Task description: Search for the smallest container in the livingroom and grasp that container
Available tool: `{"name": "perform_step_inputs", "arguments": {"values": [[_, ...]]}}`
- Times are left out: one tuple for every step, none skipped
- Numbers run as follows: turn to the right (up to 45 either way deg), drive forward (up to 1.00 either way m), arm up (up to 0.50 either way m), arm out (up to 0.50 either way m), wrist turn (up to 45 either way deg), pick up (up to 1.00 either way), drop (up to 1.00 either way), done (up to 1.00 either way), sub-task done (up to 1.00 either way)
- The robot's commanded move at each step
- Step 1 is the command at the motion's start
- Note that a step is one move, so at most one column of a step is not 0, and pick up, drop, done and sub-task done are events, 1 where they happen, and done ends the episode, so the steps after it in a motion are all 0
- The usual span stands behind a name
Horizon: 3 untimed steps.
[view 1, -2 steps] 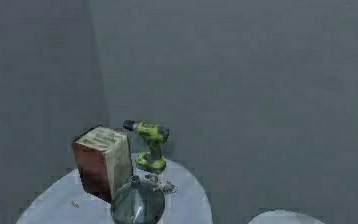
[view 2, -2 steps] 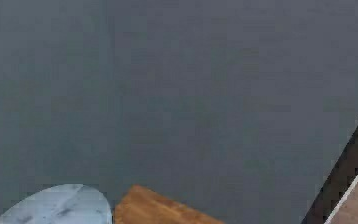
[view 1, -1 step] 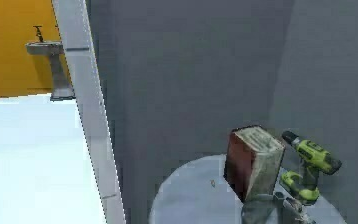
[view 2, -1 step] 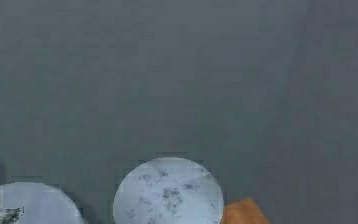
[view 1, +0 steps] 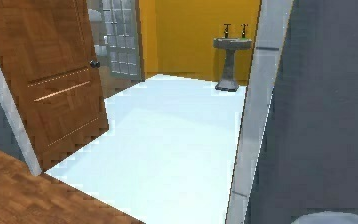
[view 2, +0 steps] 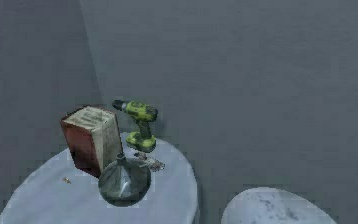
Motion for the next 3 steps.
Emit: {"name": "perform_step_inputs", "arguments": {"values": [[-12.0, 0.0, 0.0, 0.0, 0.0, 0.0, 0.0, 0.0, 0.0], [0.0, 0.0, 0.5, 0.0, 0.0, 0.0, 0.0, 0.0, 0.0], [0.0, 0.0, 0.38, 0.0, 0.0, 0.0, 0.0, 0.0, 0.0]]}}
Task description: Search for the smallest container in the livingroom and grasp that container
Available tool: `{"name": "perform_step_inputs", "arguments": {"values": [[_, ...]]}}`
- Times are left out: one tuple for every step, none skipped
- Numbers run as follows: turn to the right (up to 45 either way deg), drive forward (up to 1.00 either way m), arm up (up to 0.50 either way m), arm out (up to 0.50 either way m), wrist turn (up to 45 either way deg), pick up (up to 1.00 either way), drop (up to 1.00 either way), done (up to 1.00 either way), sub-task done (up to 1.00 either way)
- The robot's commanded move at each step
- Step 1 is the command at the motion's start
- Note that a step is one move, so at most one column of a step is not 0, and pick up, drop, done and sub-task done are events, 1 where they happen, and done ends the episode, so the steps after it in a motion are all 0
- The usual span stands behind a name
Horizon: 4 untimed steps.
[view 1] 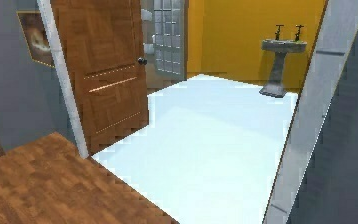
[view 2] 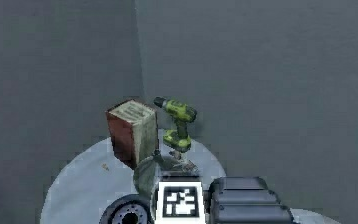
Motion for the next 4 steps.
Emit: {"name": "perform_step_inputs", "arguments": {"values": [[0.0, 0.0, 0.0, 0.14, 0.0, 0.0, 0.0, 0.0, 0.0], [0.0, 0.0, 0.0, 0.0, 45.0, 0.0, 0.0, 0.0, 0.0], [0.0, 0.0, 0.0, 0.0, 45.0, 0.0, 0.0, 0.0, 0.0], [0.0, 0.0, 0.0, 0.0, 45.0, 0.0, 0.0, 0.0, 0.0]]}}
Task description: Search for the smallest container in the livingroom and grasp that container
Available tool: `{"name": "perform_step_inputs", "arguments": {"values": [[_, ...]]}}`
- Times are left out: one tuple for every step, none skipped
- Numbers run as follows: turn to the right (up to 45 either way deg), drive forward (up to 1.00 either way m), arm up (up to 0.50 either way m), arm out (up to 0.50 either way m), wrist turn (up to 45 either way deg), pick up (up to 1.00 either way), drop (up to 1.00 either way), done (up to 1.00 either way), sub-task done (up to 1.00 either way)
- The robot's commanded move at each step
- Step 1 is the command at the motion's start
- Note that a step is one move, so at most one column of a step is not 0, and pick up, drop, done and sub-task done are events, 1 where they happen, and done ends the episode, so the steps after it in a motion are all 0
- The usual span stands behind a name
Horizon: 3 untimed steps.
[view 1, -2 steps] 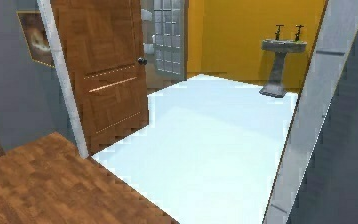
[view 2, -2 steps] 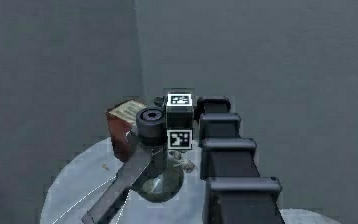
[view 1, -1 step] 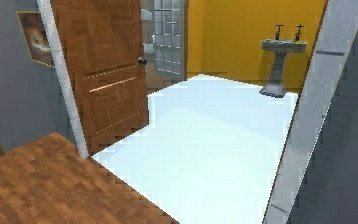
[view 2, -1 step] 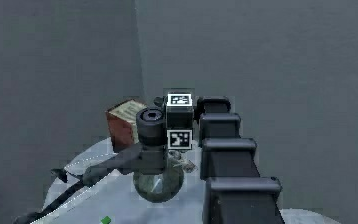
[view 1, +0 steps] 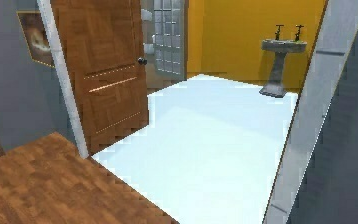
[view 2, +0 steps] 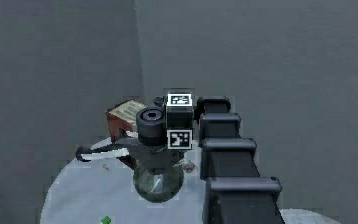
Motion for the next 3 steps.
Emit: {"name": "perform_step_inputs", "arguments": {"values": [[0.0, 0.0, 0.0, 0.0, 24.0, 0.0, 0.0, 0.0, 0.0], [0.0, 0.0, -0.26, 0.0, 0.0, 0.0, 0.0, 0.0, 0.0], [0.0, 0.0, 0.0, 0.0, 0.0, 1.0, 0.0, 0.0, 0.0]]}}
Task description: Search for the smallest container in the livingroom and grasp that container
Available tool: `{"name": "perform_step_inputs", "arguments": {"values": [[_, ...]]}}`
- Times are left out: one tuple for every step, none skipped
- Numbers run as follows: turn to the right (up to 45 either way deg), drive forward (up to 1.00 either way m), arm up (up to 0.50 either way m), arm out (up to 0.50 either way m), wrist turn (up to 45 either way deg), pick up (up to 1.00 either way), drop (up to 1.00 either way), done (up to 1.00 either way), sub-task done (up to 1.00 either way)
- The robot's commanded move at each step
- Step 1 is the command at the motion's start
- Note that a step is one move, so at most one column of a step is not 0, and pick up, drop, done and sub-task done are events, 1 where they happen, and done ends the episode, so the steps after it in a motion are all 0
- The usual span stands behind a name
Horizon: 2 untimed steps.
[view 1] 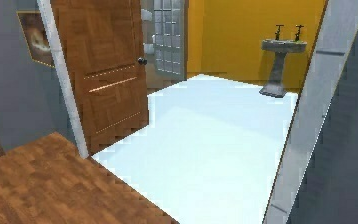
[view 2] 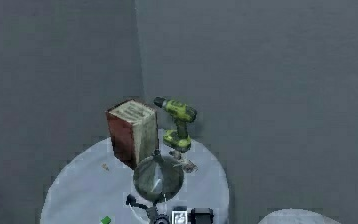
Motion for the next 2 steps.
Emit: {"name": "perform_step_inputs", "arguments": {"values": [[0.0, 0.0, 0.1, 0.0, 0.0, 0.0, 0.0, 0.0, 0.0], [0.0, 0.0, 0.0, 0.0, 0.0, 0.0, 0.0, 1.0, 0.0]]}}
